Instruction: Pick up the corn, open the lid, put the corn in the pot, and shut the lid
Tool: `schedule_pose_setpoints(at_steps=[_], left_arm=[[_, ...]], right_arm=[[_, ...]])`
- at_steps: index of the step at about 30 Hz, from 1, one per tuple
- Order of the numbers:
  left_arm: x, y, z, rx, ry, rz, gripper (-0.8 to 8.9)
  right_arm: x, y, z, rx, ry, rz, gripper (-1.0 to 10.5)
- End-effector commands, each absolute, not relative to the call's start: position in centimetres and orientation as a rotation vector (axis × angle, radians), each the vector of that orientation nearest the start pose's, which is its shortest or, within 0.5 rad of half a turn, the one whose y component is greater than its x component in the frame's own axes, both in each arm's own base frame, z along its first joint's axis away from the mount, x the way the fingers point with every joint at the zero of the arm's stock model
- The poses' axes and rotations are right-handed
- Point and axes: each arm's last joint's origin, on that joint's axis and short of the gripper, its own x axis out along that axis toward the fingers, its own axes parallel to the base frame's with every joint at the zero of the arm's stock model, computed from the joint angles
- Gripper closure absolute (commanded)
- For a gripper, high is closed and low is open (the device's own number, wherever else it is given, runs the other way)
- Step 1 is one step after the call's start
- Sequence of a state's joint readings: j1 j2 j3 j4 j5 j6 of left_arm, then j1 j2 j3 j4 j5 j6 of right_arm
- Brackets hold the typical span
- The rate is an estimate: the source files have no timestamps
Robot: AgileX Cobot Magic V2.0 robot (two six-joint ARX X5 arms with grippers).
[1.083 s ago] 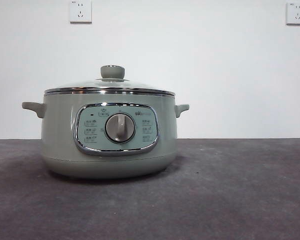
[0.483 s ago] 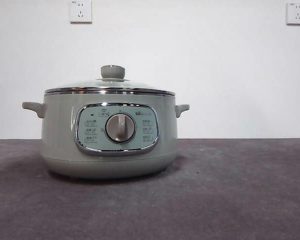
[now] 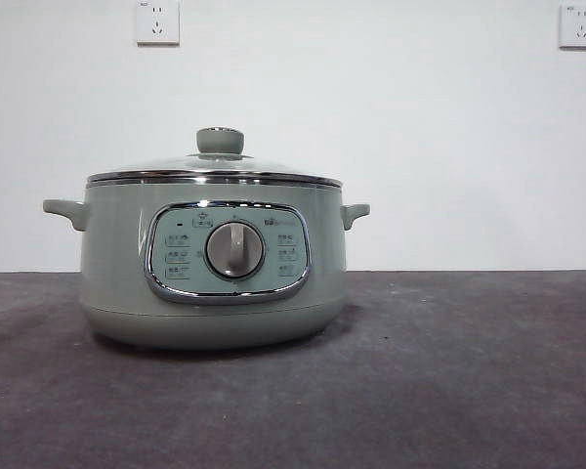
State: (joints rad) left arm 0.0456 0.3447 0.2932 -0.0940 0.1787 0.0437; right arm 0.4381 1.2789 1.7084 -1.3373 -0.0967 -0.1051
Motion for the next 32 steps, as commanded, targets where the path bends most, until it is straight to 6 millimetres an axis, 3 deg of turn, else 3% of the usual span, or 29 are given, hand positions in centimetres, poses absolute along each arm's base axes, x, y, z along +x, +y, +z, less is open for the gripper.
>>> schedule_pose_setpoints(at_steps=[1, 5, 12, 32], left_arm=[[10.8, 0.2, 19.5, -0.069, 0.142, -0.11, 8.14], [10.2, 0.2, 17.1, -0.068, 0.126, -0.104, 8.14], [9.7, 0.4, 15.9, -0.066, 0.067, -0.05, 8.14], [9.9, 0.4, 15.1, -0.073, 0.155, -0.03, 8.14]], right_arm=[[18.2, 8.8, 43.5, -0.252, 0.882, 0.544, 9.6], [18.2, 8.8, 43.5, -0.252, 0.882, 0.545, 9.6], [18.2, 8.8, 43.5, -0.252, 0.882, 0.544, 9.6], [18.2, 8.8, 43.5, -0.252, 0.882, 0.545, 9.6]])
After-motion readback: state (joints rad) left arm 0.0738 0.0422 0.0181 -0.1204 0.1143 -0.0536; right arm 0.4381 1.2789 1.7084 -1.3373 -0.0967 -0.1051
